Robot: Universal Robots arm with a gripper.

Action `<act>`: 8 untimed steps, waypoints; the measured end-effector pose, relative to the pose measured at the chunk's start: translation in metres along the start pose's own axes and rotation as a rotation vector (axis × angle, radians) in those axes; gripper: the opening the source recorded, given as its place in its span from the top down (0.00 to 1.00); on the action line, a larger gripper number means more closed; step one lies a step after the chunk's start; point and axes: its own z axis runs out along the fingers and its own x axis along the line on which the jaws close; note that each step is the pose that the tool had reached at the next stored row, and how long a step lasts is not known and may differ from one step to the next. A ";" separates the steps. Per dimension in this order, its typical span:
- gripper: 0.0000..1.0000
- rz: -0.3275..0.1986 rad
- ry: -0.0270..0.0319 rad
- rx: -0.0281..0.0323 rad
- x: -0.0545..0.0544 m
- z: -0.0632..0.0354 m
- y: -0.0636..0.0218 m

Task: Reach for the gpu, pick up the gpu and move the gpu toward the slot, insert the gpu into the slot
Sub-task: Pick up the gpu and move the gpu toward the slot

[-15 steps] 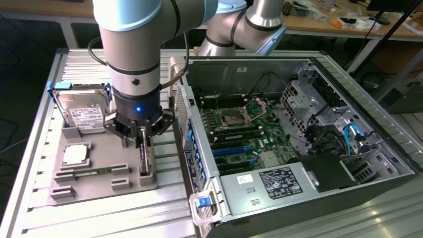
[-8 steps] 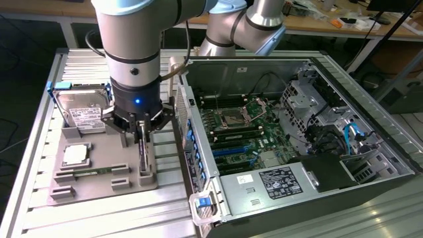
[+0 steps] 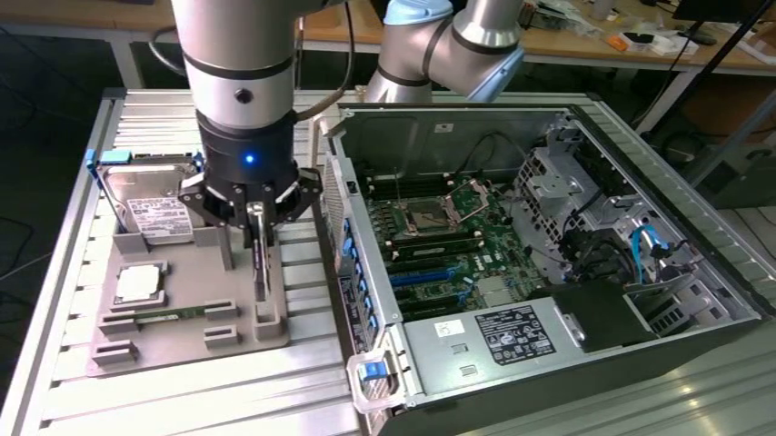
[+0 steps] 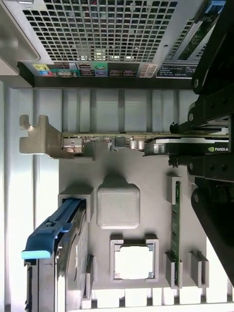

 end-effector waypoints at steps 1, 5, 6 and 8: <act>0.73 0.000 0.0001 0.0001 0.000 -0.0048 0.0000; 0.73 0.000 0.0000 0.0000 0.000 -0.0252 0.0003; 0.73 0.000 0.0000 -0.0001 0.000 -0.0287 0.0004; 0.73 0.000 0.0000 0.0000 0.000 -0.0357 0.0004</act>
